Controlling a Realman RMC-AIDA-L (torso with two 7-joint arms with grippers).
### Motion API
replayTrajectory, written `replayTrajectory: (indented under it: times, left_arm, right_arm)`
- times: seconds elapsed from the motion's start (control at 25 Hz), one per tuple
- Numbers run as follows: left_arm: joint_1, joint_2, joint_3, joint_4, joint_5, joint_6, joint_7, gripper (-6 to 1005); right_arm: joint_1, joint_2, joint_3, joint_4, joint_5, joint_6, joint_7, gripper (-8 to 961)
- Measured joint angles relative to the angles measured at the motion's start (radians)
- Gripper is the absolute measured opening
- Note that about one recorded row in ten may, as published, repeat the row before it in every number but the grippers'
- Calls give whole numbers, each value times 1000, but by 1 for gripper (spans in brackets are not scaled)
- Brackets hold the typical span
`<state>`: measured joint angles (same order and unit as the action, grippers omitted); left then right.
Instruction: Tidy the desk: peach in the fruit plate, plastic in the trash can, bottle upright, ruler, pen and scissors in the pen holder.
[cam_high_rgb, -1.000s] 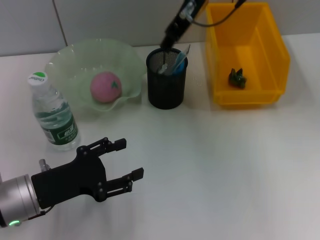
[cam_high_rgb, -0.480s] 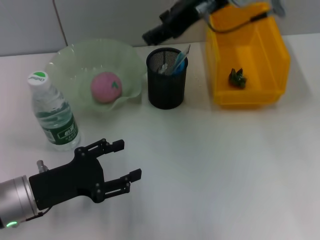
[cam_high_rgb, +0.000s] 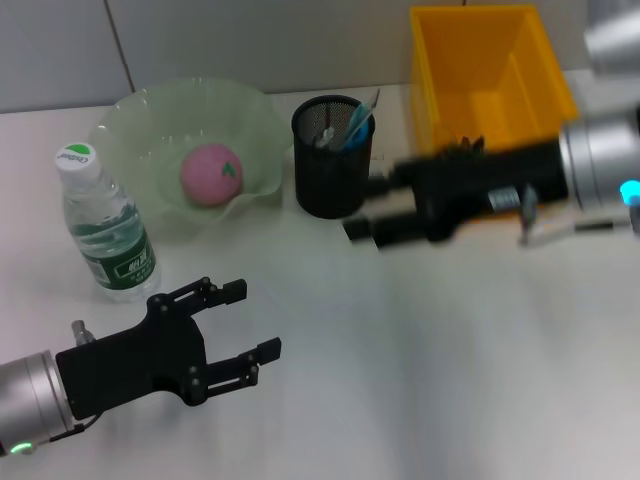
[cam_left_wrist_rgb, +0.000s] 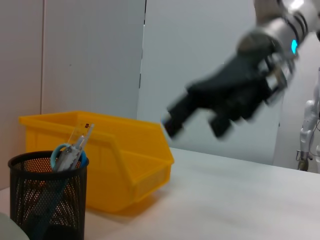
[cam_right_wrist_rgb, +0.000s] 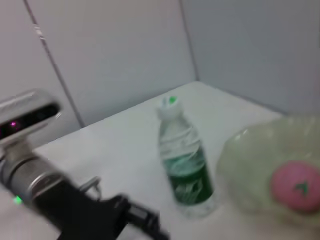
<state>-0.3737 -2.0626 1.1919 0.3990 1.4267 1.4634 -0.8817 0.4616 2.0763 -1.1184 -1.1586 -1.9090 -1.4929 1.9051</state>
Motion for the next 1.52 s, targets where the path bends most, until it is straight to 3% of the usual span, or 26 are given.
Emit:
replayTrajectory:
  times: [0.04, 0.16, 0.2, 0.24, 0.4, 0.6, 0.96, 1.12, 1.52]
  left_arm:
    - [0, 0, 0, 0, 0, 0, 0, 795]
    - [-3, 4, 0, 0, 0, 0, -16, 795]
    - [-5, 10, 0, 1, 0, 0, -31, 795]
    - [-5, 10, 0, 1, 0, 0, -31, 795]
    - [-8, 25, 0, 3, 1, 0, -71, 795]
    - [-6, 31, 1, 4, 1, 9, -89, 795]
    - [-2, 26, 6, 5, 44, 27, -90, 795]
    - [-7, 15, 5, 5, 77, 24, -89, 795]
    - [-8, 15, -5, 4, 79, 29, -103, 795]
  right_arm:
    - [0, 0, 0, 0, 0, 0, 0, 678]
    - [-19, 0, 29, 139, 29, -20, -117, 683]
    - [-17, 0, 63, 256, 55, -31, -213, 685]
    - [-17, 0, 63, 256, 55, -31, -213, 686]
    - [-12, 1, 142, 477, 101, -38, -487, 693]
    - [-20, 2, 159, 587, 115, -26, -666, 701]
    - [-80, 2, 182, 640, 196, -38, -891, 715]
    - [-74, 0, 173, 650, 194, -39, -898, 722]
    - [-82, 3, 172, 653, 192, -38, -924, 769]
